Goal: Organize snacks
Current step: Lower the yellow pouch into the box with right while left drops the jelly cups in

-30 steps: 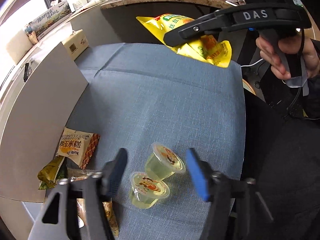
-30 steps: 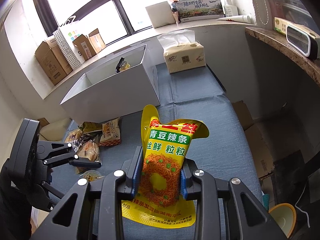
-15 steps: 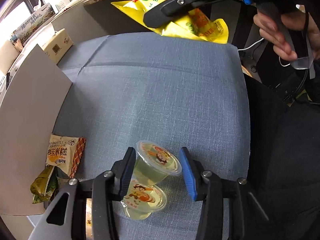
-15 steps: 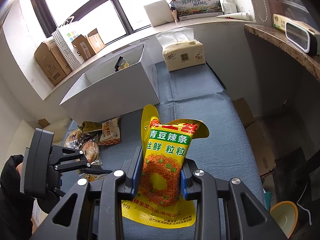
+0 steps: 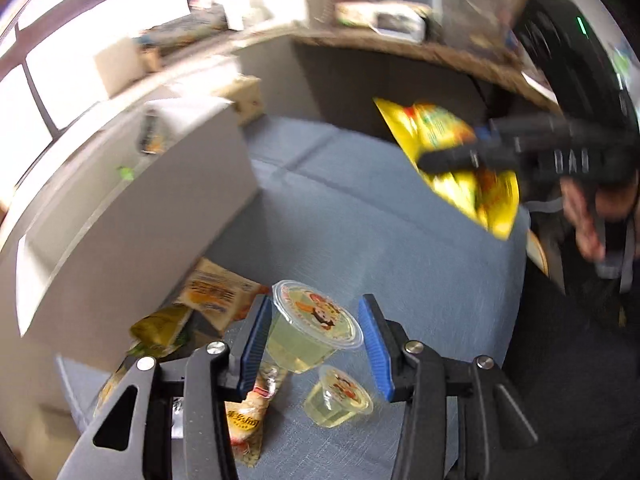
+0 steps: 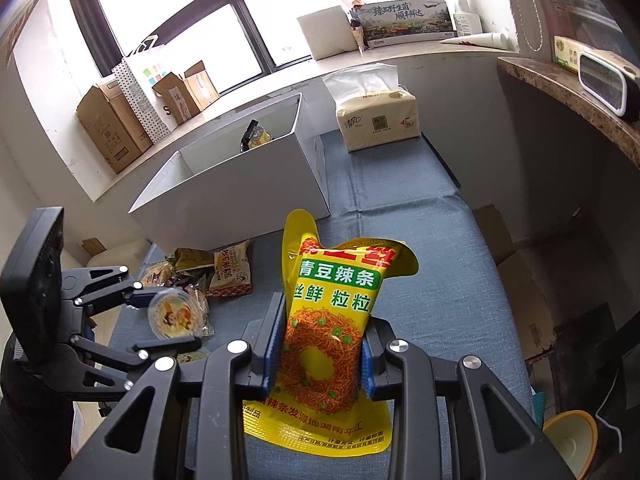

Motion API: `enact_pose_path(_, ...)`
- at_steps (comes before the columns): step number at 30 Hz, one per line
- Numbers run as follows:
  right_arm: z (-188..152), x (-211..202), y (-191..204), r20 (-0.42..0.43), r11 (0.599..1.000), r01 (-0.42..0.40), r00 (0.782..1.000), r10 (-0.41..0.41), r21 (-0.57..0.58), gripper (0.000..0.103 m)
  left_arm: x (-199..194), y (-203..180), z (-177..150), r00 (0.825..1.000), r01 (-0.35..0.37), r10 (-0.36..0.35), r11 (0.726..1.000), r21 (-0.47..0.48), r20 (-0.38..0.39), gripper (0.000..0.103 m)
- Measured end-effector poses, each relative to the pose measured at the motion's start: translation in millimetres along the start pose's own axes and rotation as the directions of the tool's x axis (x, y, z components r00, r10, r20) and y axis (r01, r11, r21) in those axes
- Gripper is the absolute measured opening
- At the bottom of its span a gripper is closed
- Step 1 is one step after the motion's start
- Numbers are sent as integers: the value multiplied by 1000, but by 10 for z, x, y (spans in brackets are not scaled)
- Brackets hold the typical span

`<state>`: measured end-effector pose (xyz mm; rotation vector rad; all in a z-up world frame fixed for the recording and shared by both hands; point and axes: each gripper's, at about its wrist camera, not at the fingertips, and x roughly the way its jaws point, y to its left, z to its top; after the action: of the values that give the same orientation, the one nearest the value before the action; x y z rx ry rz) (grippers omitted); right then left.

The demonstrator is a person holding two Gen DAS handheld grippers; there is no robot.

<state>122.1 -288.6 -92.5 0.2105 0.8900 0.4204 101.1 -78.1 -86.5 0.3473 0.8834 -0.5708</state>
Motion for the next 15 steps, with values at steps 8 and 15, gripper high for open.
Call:
enact_pose_path(8,397,78,421,31,991,-90,995,94,-104,34,-476,553,123,960,-199,257,906,-373,112,50)
enact_pose_path(15,1099,410,730,47,977,-149,986,157,-151,34,-609,1494,315,947,-121,268,812,-571,180,50)
